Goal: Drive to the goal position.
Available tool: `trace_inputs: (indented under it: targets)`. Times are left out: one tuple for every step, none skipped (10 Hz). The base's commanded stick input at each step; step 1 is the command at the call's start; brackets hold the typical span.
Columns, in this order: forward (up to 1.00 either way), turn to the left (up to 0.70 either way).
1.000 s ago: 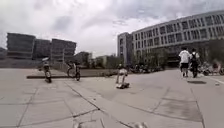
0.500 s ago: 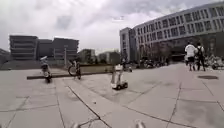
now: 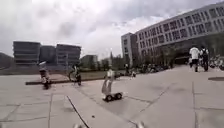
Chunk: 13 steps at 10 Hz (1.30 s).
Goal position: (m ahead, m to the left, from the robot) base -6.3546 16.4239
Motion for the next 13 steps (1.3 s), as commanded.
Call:
trace_inputs:
  targets:
    - [0.7, -0.14]
    - [0.7, -0.14]
    - [0.7, -0.14]
    - [0.7, -0.14]
    - [0.7, -0.14]
    - [0.7, -0.14]
    - [0.7, -0.12]
    - [0.7, -0.14]
    - [0.7, -0.14]
    - [0.7, -0.14]
    - [0.7, -0.14]
    - [0.7, -0.14]
    - [0.7, -0.07]
